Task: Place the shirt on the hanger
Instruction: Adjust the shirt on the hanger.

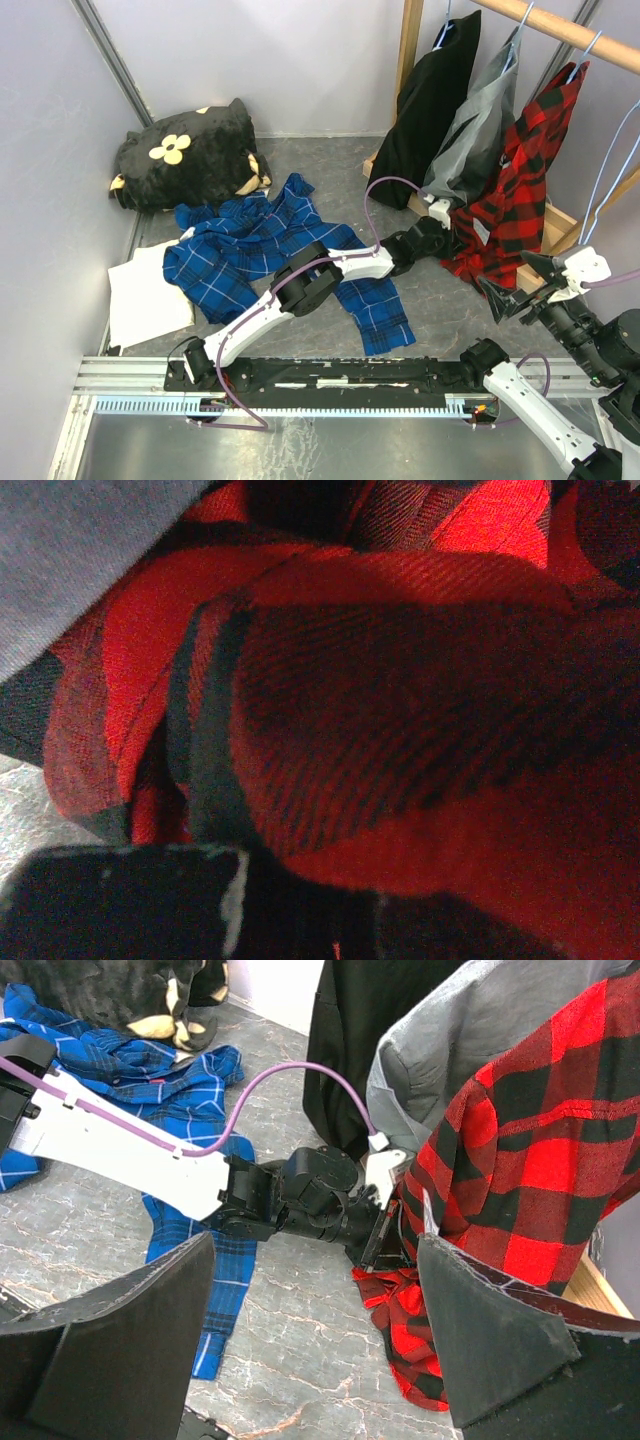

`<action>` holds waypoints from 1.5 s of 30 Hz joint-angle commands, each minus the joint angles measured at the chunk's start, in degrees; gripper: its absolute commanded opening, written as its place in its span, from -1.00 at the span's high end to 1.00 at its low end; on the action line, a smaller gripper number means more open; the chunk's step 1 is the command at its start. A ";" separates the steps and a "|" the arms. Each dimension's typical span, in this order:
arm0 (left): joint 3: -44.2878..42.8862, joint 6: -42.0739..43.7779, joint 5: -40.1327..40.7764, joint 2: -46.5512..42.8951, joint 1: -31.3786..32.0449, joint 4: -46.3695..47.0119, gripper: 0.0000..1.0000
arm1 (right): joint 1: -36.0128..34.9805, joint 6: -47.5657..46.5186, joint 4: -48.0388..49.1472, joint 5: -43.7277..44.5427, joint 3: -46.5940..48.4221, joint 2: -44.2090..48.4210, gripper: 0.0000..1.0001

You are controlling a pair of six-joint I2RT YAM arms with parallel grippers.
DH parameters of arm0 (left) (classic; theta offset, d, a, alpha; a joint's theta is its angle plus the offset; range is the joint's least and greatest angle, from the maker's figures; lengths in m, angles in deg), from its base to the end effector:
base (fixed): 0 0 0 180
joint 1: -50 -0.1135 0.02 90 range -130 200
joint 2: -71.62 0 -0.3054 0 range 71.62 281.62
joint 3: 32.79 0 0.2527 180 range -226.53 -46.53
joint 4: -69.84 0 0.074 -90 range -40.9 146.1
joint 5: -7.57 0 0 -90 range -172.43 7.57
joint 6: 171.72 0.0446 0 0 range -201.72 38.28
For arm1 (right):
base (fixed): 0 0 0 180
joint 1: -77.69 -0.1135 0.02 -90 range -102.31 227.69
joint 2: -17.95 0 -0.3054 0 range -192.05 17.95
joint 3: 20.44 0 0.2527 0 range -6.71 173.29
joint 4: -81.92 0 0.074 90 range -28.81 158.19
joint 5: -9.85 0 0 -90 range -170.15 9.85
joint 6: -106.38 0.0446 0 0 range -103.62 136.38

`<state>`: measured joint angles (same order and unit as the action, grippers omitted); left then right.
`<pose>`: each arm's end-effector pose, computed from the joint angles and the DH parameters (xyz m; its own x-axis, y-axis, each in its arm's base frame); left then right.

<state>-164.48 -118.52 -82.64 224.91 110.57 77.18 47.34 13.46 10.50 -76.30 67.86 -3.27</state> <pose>0.3157 -0.5599 0.1285 -0.6197 -0.1207 -0.7755 0.6263 0.5195 -0.5813 -0.0400 -0.0269 0.4478 -0.0425 -0.0838 -0.9956 -0.4491 0.8917 -0.0559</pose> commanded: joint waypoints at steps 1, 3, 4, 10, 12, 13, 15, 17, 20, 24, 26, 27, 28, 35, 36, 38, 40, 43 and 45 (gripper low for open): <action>-6.74 0.59 0.61 -2.93 -0.41 6.10 0.95 | -0.18 -0.85 1.62 1.11 -0.42 0.39 -0.79; -8.85 0.95 1.35 -2.09 -0.35 6.73 0.95 | -0.18 -1.07 1.58 1.15 -0.47 0.34 -0.79; -10.10 1.02 1.61 -1.73 -0.45 7.15 0.95 | -0.23 -1.19 1.46 1.15 -0.48 0.27 -0.79; -10.24 0.33 0.88 -2.88 -0.31 11.06 0.95 | -0.19 -1.95 1.03 1.88 -0.74 0.35 -0.79; -8.73 0.40 0.98 -4.29 -0.19 13.01 0.95 | -0.18 -2.17 1.05 2.03 -0.95 0.54 -0.79; -8.29 0.47 1.18 -4.90 -0.19 13.77 0.95 | -0.20 -2.22 1.04 2.03 -1.01 0.60 -0.79; -8.11 0.98 1.93 -5.78 -0.19 14.84 0.95 | -0.22 -2.31 1.00 2.10 -1.13 0.60 -0.80; -9.26 1.97 3.83 -5.29 -0.16 15.16 0.95 | -0.18 -2.48 1.00 2.12 -1.17 0.68 -0.79; -13.88 3.82 7.56 -2.64 -0.19 13.19 0.95 | -0.16 -2.66 0.85 2.12 -1.11 0.54 -0.79; -20.03 7.02 12.57 1.82 -0.18 10.85 0.95 | -0.17 -2.89 0.33 2.53 -0.78 0.81 -0.79; -20.42 8.99 15.34 3.07 -0.17 11.09 0.95 | -0.17 -3.05 -0.07 2.80 -0.65 0.84 -0.80; -20.57 10.26 16.62 3.63 -0.14 11.23 0.95 | -0.19 -3.13 -0.21 2.90 -0.57 0.90 -0.80; -20.83 11.72 17.96 4.33 -0.23 11.32 0.95 | -0.21 -3.19 -0.30 2.93 -0.64 0.91 -0.80; -24.15 18.20 20.54 9.65 -1.24 7.56 0.95 | -0.16 -3.58 -0.49 2.91 -0.84 0.83 -0.80; -24.16 18.63 20.46 9.93 -1.39 6.61 0.94 | -0.17 -3.57 -0.45 2.90 -0.84 0.86 -0.80; -23.94 19.86 20.29 10.17 -1.62 4.70 0.91 | -0.17 -3.59 -0.50 2.91 -0.99 0.88 -0.80; -23.41 20.81 20.26 9.83 -1.76 3.15 0.85 | -0.24 -3.48 -0.37 2.91 -1.21 0.97 -0.80; -22.77 21.94 20.39 9.10 -1.78 0.97 0.71 | -0.16 -3.39 -0.32 2.83 -1.46 0.91 -0.80; -22.76 22.19 20.44 8.39 -1.91 -1.57 0.54 | -0.22 -3.40 -0.37 2.82 -1.29 0.82 -0.80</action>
<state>-185.68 -100.99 -64.59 235.75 109.48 80.48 47.34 10.49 9.38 -74.04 66.74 -2.72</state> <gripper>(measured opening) 0.170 0.899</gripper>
